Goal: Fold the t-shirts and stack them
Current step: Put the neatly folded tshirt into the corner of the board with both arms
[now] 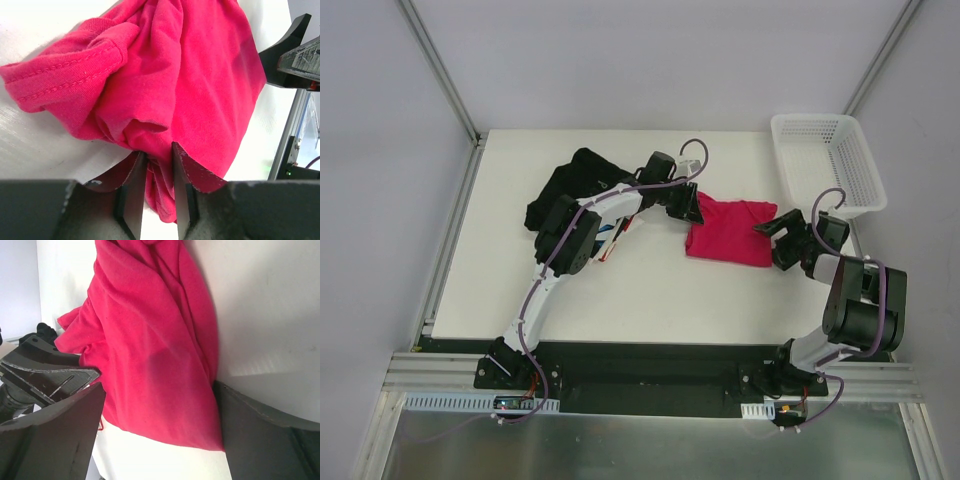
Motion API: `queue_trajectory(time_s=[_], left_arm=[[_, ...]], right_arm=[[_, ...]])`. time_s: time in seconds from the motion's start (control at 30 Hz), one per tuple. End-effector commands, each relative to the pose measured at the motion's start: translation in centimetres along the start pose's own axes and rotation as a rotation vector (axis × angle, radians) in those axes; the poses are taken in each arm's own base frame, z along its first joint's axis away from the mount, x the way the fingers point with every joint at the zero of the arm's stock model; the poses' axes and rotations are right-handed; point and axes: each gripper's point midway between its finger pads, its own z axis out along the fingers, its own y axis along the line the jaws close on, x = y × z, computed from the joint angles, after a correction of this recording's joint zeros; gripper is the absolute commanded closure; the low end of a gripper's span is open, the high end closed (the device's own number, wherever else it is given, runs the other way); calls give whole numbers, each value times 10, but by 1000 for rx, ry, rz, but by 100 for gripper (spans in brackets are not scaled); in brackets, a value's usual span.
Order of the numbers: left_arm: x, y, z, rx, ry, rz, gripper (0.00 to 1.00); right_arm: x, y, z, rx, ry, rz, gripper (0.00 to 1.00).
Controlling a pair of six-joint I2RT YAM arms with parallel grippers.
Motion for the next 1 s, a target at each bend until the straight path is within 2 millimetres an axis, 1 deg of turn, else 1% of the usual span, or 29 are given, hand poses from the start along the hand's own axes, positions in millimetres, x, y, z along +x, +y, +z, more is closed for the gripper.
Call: queue_trajectory(time_s=[0.0,0.03,0.07,0.17,0.2,0.27,0.3,0.33,0.37,0.4,0.43,0.5,0.53,0.6,0.63,0.67,0.7,0.73,0.77,0.8,0.83,0.87,0.9,0.93,0.97], left_arm=[[-1,-18,-4,57,9,44,78],[-1,-19,-4,63,11,53,80],[1,-18,-4,61,16,51,83],[4,-15,-6,53,20,55,89],[6,-15,-7,53,26,54,91],[13,-12,-12,42,45,37,95],[13,-11,-15,39,45,37,99],[11,-14,-19,37,39,40,100],[14,-11,-22,31,41,34,100],[13,-10,-26,27,39,32,100],[9,-14,-31,26,28,39,100],[10,-11,-37,14,26,35,100],[4,-15,-45,10,9,42,100],[4,-12,-54,-10,-1,30,100],[-2,-14,-63,-14,-19,33,100],[3,-12,-66,-24,-16,23,100],[2,-10,-70,-41,-24,23,100],[-3,-14,-80,-49,-44,30,100],[3,-10,-83,-60,-38,20,100],[0,-15,-90,-63,-50,35,100],[1,-13,-93,-76,-55,33,100],[6,-10,-95,-83,-49,21,100],[5,-12,-100,-85,-57,29,100],[9,-10,-101,-92,-51,24,100],[11,-10,-102,-96,-50,23,100]], right_arm=[[7,12,-3,-17,-8,-31,12],[10,11,-2,-12,-3,-33,15],[12,11,-2,-8,-2,-36,16],[20,12,1,0,13,-43,18],[25,11,3,4,28,-43,19],[32,15,7,1,48,-45,22],[35,14,9,5,58,-43,23],[37,16,11,2,66,-44,29],[42,18,14,1,82,-42,32],[42,22,15,-9,88,-44,34],[44,25,16,-14,93,-45,40],[47,33,18,-21,109,-57,45],[48,35,18,-21,117,-62,49],[54,40,20,-19,138,-80,51],[54,44,21,-23,142,-89,52],[60,45,22,-18,161,-98,52],[62,47,23,-16,168,-103,53],[62,50,25,-20,175,-111,53],[68,52,26,-17,192,-113,54],[69,54,26,-22,199,-115,55],[69,55,27,-23,203,-110,55],[81,61,29,-27,236,-129,55],[85,64,29,-30,245,-129,55],[89,67,30,-35,253,-135,55],[96,72,30,-36,273,-147,54]])
